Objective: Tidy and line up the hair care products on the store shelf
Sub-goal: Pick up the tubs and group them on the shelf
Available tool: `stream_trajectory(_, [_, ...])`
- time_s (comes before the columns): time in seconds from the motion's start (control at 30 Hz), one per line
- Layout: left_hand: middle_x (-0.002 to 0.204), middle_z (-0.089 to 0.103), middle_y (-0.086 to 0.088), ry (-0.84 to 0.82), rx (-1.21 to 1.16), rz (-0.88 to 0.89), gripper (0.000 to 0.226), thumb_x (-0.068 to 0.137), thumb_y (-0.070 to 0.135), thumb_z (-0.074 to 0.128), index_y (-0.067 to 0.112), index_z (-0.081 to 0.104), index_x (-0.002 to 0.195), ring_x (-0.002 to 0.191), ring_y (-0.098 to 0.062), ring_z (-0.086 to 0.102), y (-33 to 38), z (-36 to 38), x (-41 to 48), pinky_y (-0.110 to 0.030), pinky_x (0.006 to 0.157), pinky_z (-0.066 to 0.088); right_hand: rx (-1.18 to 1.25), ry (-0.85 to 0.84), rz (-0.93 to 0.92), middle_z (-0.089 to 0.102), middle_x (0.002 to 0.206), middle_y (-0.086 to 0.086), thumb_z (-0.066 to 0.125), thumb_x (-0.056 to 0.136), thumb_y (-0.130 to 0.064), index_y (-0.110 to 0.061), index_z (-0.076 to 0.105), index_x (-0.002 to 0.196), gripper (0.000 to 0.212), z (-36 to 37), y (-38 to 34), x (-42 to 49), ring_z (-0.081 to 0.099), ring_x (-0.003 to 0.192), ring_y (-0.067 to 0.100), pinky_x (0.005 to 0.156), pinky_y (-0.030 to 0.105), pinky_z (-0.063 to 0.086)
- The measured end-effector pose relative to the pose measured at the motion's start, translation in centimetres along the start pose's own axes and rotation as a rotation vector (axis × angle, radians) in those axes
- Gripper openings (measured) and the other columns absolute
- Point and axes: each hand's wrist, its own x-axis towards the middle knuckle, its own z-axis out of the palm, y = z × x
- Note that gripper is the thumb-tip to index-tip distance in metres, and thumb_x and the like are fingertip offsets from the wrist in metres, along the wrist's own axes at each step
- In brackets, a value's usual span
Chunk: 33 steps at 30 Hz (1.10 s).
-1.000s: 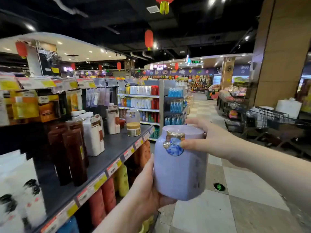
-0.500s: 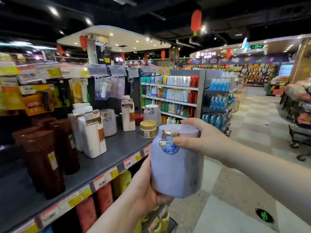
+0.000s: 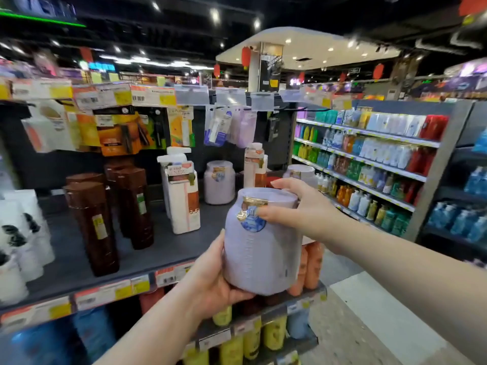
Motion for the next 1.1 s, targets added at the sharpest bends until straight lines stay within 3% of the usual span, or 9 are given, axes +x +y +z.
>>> stream_trajectory(0.07, [0.105,0.073,-0.007,0.053,-0.012,0.029,0.05,0.087,0.062,0.042,0.026,0.066,0.113,0.085,-0.028,0.072,1.0,-0.9,2.2,-0.04,0.063,0.058,0.012,-0.028,-0.016,0.049,0.118,-0.011,0.077,0.068,-0.046,-0.03,0.046,0.128,0.07,0.5,0.9,2.6,0.05,0.1,0.007,0.079,0.021,0.046])
stream_trajectory(0.17, [0.105,0.072,-0.008,0.079,-0.022,0.097,0.051,0.086,0.063,0.042,0.026,0.067,0.111,0.094,-0.03,0.069,3.0,-2.3,5.7,-0.047,0.078,0.056,0.0,-0.032,-0.03,0.051,0.126,-0.011,0.076,0.052,-0.061,-0.036,0.046,0.126,0.084,1.3,2.0,6.7,0.052,0.113,0.014,0.1,0.039,0.044])
stream_trajectory(0.33, [0.098,0.074,-0.008,0.21,0.03,0.218,0.042,0.091,0.052,0.042,0.022,0.068,0.107,0.096,-0.03,0.067,5.9,-3.5,11.2,-0.048,0.083,0.054,0.005,-0.09,-0.086,0.045,0.123,-0.009,0.078,0.069,-0.041,-0.024,0.04,0.137,0.08,2.0,3.8,13.5,0.045,0.108,0.008,0.089,0.022,0.04])
stream_trajectory(0.47, [0.081,0.073,-0.005,0.376,0.081,0.305,0.032,0.094,0.033,0.046,0.017,0.071,0.082,0.085,-0.021,0.064,7.2,-3.5,14.3,-0.034,0.077,0.05,0.005,-0.138,-0.112,0.045,0.129,-0.006,0.081,0.067,-0.038,-0.023,0.038,0.138,0.084,3.4,5.9,17.6,0.044,0.111,0.009,0.092,0.024,0.042])
stream_trajectory(0.53, [0.09,0.071,-0.005,0.467,0.117,0.325,0.027,0.094,0.029,0.047,0.017,0.07,0.087,0.088,-0.019,0.062,7.5,-3.7,15.8,-0.034,0.08,0.049,-0.006,-0.174,-0.118,0.043,0.136,-0.005,0.081,0.066,-0.04,-0.023,0.036,0.14,0.089,4.0,7.1,19.4,0.042,0.118,0.01,0.097,0.026,0.041])
stream_trajectory(0.73, [0.1,0.063,-0.002,0.505,0.074,0.371,0.037,0.093,0.05,0.038,0.024,0.064,0.093,0.105,-0.02,0.056,8.0,-3.1,18.2,-0.039,0.103,0.041,-0.026,-0.265,-0.182,0.042,0.131,-0.008,0.082,0.065,-0.04,-0.023,0.033,0.14,0.091,4.7,10.1,23.5,0.04,0.119,0.009,0.099,0.026,0.039])
stream_trajectory(0.93, [0.095,0.074,0.009,0.455,0.152,0.571,0.03,0.092,0.044,0.043,0.027,0.068,0.096,0.093,-0.002,0.067,7.7,-2.1,18.9,-0.023,0.084,0.046,-0.019,-0.355,-0.254,0.042,0.131,-0.006,0.082,0.061,-0.044,-0.023,0.031,0.137,0.094,5.4,11.6,25.7,0.042,0.119,0.009,0.098,0.029,0.043])
stream_trajectory(1.03, [0.136,0.053,0.002,0.56,0.284,0.554,0.076,0.059,0.058,0.07,0.025,0.053,0.126,0.118,-0.008,0.052,7.0,-2.8,19.4,-0.032,0.104,0.04,-0.105,-0.476,-0.304,0.033,0.144,-0.002,0.082,0.062,-0.045,-0.021,0.022,0.144,0.104,4.8,11.7,26.7,0.035,0.124,0.01,0.1,0.024,0.034])
stream_trajectory(1.1, [0.145,0.036,0.013,0.616,0.455,0.572,0.102,0.055,0.051,0.078,0.032,0.029,0.142,0.131,-0.007,0.037,6.0,-2.7,19.1,-0.036,0.111,0.033,-0.182,-0.579,-0.34,0.021,0.153,-0.004,0.081,0.062,-0.049,-0.024,0.008,0.148,0.116,4.2,12.1,26.7,0.025,0.137,0.013,0.108,0.028,0.029])
